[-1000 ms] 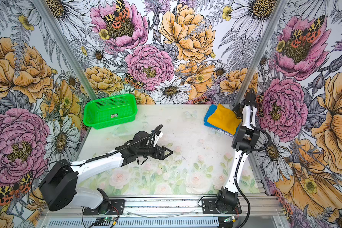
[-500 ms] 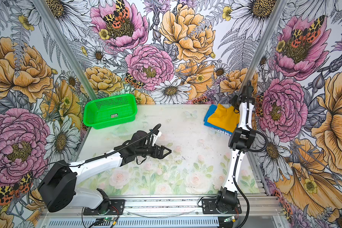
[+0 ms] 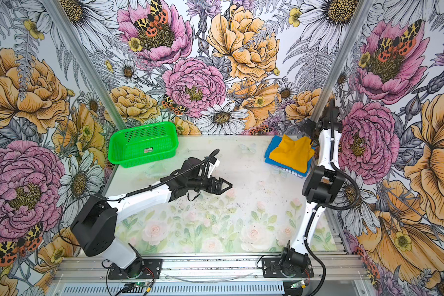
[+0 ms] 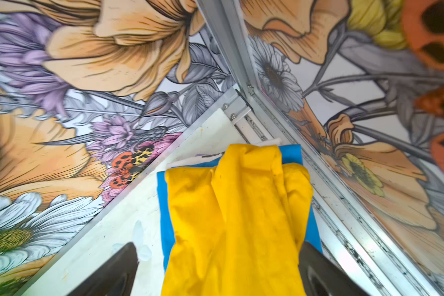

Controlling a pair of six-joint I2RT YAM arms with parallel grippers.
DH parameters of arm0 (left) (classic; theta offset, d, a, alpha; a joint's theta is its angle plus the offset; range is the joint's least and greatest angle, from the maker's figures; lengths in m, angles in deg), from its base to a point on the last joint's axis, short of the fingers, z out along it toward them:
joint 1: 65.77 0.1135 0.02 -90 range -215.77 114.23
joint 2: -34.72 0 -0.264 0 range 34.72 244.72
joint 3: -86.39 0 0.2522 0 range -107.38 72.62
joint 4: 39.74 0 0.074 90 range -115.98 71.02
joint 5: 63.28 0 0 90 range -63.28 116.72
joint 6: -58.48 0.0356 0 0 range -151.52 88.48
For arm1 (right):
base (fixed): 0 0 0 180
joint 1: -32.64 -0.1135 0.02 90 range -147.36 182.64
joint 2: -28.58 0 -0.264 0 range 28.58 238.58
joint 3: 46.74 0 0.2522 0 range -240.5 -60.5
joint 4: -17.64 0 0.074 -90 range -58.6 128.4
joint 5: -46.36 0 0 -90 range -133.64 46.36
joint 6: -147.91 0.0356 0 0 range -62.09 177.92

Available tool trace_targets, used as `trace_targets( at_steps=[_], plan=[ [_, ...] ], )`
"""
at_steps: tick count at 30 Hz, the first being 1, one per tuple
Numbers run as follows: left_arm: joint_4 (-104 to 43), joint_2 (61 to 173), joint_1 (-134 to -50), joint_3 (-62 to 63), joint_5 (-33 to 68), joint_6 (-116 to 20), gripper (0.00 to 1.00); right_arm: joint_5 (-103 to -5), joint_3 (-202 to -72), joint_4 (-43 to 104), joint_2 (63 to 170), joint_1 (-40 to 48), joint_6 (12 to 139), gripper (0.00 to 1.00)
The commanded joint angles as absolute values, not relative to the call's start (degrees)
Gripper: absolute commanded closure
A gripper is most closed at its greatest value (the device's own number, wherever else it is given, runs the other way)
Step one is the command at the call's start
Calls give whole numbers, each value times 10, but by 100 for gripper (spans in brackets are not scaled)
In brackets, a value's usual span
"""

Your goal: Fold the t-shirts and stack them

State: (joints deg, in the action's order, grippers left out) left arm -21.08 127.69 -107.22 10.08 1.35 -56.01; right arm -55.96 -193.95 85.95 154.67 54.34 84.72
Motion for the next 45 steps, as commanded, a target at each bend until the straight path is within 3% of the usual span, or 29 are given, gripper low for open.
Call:
trace_targets(
  at_steps=[1,7,12,16,24,33,38,45],
  plan=[
    [-220,1301,-1073,61,1,-559,1,-597,-1909,883,1522,522,816,0],
    [-221,1379,-1076,-48,-24,-573,1,-539,-1762,879,1426,464,788,1],
    [-223,1401,-1078,-76,-5,-587,1,-484,-1737,878,1421,415,776,5],
    [-228,1327,-1090,-3,36,-605,1,-469,-1827,876,1497,404,794,16],
    [-242,1216,-1121,134,109,-618,1,-426,-2081,890,1711,416,841,29],
    [-289,1167,-1149,213,191,-631,1,-413,-2181,883,1811,428,863,36],
    [-308,1149,-1149,245,208,-649,1,-403,-2190,875,1841,435,867,49],
    [-301,1148,-1137,254,199,-644,1,-394,-2198,858,1845,431,867,87]
  ],
)
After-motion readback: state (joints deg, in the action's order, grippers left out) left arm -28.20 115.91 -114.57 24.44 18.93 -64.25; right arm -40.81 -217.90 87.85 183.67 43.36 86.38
